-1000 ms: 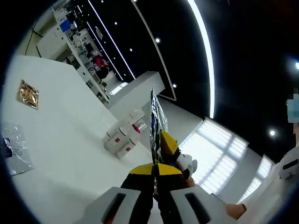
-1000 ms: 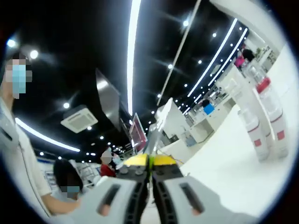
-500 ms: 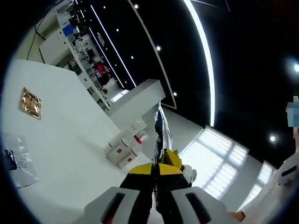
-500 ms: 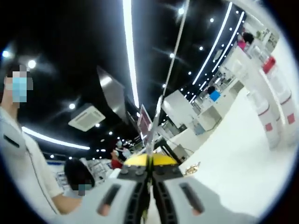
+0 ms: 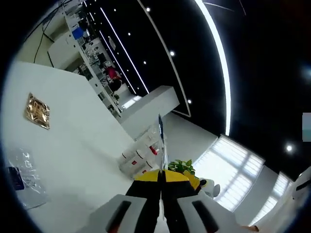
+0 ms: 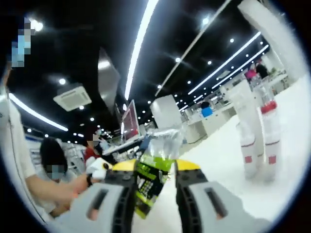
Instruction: Arrange the skincare products in the storage area until every visible bottle or jar stands upright without overlapping.
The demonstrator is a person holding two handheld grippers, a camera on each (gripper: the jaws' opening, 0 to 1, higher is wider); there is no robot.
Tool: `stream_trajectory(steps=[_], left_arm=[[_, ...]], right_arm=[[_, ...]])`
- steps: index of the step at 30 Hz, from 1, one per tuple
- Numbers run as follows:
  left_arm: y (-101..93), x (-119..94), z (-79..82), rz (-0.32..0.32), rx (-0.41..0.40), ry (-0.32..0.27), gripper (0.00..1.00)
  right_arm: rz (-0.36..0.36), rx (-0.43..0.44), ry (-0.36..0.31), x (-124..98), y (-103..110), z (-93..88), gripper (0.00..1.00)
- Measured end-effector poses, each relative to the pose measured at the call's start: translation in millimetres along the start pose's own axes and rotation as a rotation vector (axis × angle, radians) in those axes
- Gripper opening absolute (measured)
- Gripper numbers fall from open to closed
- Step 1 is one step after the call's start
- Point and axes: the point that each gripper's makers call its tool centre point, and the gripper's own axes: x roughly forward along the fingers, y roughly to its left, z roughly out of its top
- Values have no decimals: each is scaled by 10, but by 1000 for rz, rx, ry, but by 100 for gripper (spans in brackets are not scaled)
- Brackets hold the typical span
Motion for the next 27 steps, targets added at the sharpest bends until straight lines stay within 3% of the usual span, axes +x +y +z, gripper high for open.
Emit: stream_trajectory(steps=[4,7,9,12,13,14,20,27], left_arm=[[121,94,120,17,-4,4,0],[184,165,221,21,-12,-6,0],[223,204,264,25,-18,-10,0],[306,278,318,39,-25,-4,0],[324,297,332,42,-27,-5,0],[361,335,355,44,-37,-3,0],[528,522,371,62,-92,5,0],[738,782,250,134,-129,112,0]], right_arm=[[-58,-58,12,-154,-231,-92,31],[-142,-127,48,-302,-455,-257,34],[-160,-140,81,-343,-497,-356,37],[-147,-140,41,-319,-455,-287,36],[-158,-140,49,-328,-474,-321,37],[-169,-171,123,-354,-506,-451,37],[-159,-221,150,-301,-422,-514,41],[-159,-209,136,-314,-429,-492,40]])
